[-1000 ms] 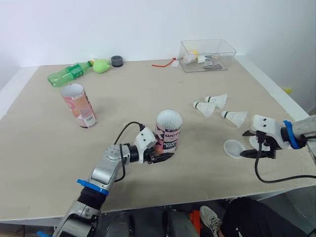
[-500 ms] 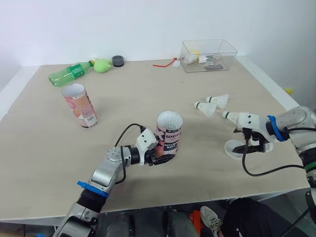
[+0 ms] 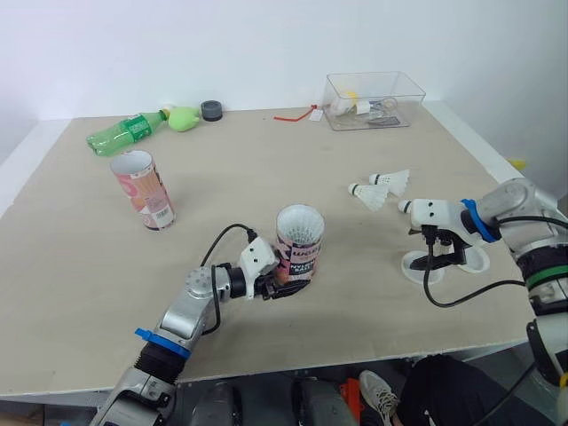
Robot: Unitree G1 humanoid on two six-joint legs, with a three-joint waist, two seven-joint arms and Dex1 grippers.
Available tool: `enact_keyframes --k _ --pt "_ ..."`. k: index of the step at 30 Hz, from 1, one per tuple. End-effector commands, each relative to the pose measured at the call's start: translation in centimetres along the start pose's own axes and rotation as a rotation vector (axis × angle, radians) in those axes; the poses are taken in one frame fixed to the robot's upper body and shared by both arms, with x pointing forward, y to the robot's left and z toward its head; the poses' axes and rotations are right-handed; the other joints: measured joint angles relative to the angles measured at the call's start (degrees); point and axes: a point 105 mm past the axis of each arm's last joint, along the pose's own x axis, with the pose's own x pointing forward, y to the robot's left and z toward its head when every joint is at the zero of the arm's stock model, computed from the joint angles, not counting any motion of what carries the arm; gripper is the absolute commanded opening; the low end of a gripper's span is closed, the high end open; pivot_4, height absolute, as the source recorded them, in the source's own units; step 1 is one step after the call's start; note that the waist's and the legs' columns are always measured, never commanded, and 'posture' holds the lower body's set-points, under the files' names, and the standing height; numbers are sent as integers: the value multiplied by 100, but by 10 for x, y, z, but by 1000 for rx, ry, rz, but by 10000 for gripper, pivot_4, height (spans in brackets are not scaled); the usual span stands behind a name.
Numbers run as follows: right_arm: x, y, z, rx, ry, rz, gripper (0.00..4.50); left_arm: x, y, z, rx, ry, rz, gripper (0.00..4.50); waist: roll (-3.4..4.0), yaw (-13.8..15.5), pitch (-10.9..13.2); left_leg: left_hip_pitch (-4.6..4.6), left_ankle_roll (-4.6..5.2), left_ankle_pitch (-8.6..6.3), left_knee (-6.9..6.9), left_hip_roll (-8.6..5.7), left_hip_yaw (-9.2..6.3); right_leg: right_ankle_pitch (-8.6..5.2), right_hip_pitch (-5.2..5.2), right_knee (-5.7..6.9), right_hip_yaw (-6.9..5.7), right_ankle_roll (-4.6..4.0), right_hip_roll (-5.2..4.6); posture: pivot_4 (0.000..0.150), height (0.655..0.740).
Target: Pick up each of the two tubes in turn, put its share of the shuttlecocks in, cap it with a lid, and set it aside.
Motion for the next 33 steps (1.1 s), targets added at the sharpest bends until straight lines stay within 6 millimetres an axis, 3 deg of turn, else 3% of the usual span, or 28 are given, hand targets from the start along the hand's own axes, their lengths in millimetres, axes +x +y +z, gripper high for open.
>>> enact_keyframes --k 1,5,8,15,16,26,33 --pt "-8 -3 -3 2 33 3 44650 -8 -2 -21 -27 65 -6 29907 2 0 -1 5 0 0 -2 1 2 -1 3 0 0 -3 0 1500 7400" --pt "-11 -4 -10 -4 72 0 44650 -9 -1 -20 -26 62 -17 29907 3 -2 -2 19 0 0 -3 3 7 -2 12 0 1 -6 1 1500 7400" --pt "-8 -3 -11 -4 79 14 37254 -9 0 -17 -33 51 -12 29907 2 -2 -2 27 0 0 -8 3 10 -4 15 0 3 -9 1 1500 7400" --pt "-4 -2 -15 -17 118 37 4221 -7 3 -10 -52 27 0 29907 1 -4 -2 43 0 0 -10 4 16 -4 25 0 7 -9 2 1500 7400" --pt "-4 -3 -15 -25 129 38 1147 -7 4 -9 -55 24 2 29907 1 -4 -2 44 0 0 -10 4 16 -4 25 0 7 -9 2 1500 7400" --pt "-1 -5 -3 -78 98 49 1147 -11 6 -11 -62 30 14 29907 0 -7 -3 46 -1 -1 -11 5 19 -4 25 0 10 -9 2 1500 7400" --pt "-36 -19 53 -293 -97 -39 1147 -14 14 -14 -58 35 46 29907 5 -38 0 49 0 0 -18 5 15 0 21 1 17 -15 10 1500 7400"
